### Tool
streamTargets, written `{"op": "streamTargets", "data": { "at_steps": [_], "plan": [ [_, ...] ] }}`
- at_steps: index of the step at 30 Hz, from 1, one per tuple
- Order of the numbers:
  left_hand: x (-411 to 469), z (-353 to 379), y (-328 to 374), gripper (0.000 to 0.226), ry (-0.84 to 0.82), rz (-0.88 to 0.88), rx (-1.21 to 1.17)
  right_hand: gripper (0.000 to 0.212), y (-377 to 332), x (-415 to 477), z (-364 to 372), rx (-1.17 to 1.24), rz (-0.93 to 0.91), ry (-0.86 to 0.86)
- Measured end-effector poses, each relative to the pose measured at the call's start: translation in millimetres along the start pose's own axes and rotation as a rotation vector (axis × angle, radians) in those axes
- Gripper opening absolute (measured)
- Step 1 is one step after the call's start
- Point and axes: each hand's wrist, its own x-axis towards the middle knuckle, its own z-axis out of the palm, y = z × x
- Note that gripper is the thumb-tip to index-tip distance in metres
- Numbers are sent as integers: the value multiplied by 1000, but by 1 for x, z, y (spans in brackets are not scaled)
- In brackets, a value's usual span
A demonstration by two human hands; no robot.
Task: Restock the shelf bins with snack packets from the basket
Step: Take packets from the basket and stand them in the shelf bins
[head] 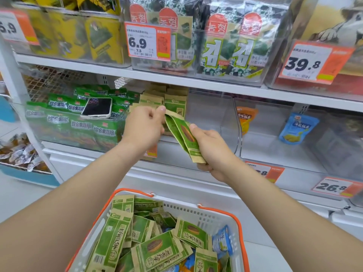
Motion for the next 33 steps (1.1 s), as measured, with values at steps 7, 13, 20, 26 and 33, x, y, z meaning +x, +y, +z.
{"op": "streamTargets", "data": {
  "at_steps": [7,13,20,26,33],
  "plan": [
    [25,-18,-9,15,202,229,479,28,-4,45,-2,52,-121,230],
    [38,-2,-21,43,102,181,621,25,-6,81,-4,-8,-191,296],
    [46,15,-29,50,59,163,750,40,0,117,-4,-456,-200,279],
    [55,20,-36,50,89,175,798,30,5,134,3,-675,-224,299],
    [57,21,-38,43,79,176,814,23,7,143,14,-705,-214,335]
  ]
}}
